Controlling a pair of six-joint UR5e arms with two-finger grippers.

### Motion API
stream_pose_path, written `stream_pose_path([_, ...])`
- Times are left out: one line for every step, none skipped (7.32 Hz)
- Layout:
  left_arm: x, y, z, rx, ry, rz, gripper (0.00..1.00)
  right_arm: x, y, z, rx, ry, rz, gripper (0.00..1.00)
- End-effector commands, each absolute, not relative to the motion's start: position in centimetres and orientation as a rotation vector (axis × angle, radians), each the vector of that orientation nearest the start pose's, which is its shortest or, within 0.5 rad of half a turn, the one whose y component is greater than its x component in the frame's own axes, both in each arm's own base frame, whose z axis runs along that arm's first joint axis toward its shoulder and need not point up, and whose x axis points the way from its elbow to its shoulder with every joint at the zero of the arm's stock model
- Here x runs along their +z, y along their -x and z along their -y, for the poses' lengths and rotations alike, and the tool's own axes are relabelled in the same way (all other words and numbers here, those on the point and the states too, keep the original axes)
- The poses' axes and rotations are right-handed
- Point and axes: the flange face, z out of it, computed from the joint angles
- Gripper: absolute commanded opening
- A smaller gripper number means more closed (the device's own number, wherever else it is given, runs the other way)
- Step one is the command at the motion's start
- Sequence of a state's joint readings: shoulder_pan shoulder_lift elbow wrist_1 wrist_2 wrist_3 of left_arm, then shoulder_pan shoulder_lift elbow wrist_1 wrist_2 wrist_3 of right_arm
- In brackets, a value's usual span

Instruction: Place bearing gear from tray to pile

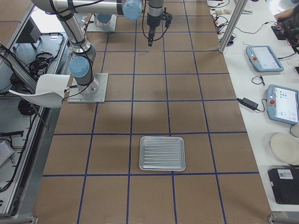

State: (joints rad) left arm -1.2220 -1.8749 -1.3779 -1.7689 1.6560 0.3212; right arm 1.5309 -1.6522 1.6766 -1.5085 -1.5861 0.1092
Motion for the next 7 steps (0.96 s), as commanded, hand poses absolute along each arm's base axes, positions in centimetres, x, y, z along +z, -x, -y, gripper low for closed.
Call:
stream_pose_path([47.5, 2.4, 56.5, 0.391, 0.030, -3.167, 1.00, 46.8, -11.4, 45.3, 0.140, -0.234, -3.148, 1.00])
stream_pose_path([50.0, 7.4, 54.6, 0.323, 0.110, -3.150, 1.00, 46.8, -11.4, 45.3, 0.140, -0.234, -3.148, 1.00])
stream_pose_path([51.3, 12.7, 53.4, 0.218, 0.037, -3.135, 1.00, 46.9, -11.4, 45.3, 0.137, -0.234, -3.148, 1.00])
stream_pose_path([52.9, 15.7, 52.5, 0.066, -0.047, -3.132, 1.00, 46.9, -11.4, 45.3, 0.137, -0.234, -3.148, 1.00])
stream_pose_path([53.3, 16.3, 51.2, 0.038, -0.027, -3.134, 1.00, 46.9, -11.4, 45.3, 0.135, -0.234, -3.148, 1.00])
stream_pose_path([52.9, 15.9, 50.7, -0.005, -0.031, -3.137, 1.00, 46.9, -11.4, 45.3, 0.137, -0.234, -3.148, 1.00])
stream_pose_path([52.6, 15.6, 48.8, -0.003, -0.029, -3.140, 1.00, 46.9, -11.4, 45.3, 0.135, -0.234, -3.148, 1.00])
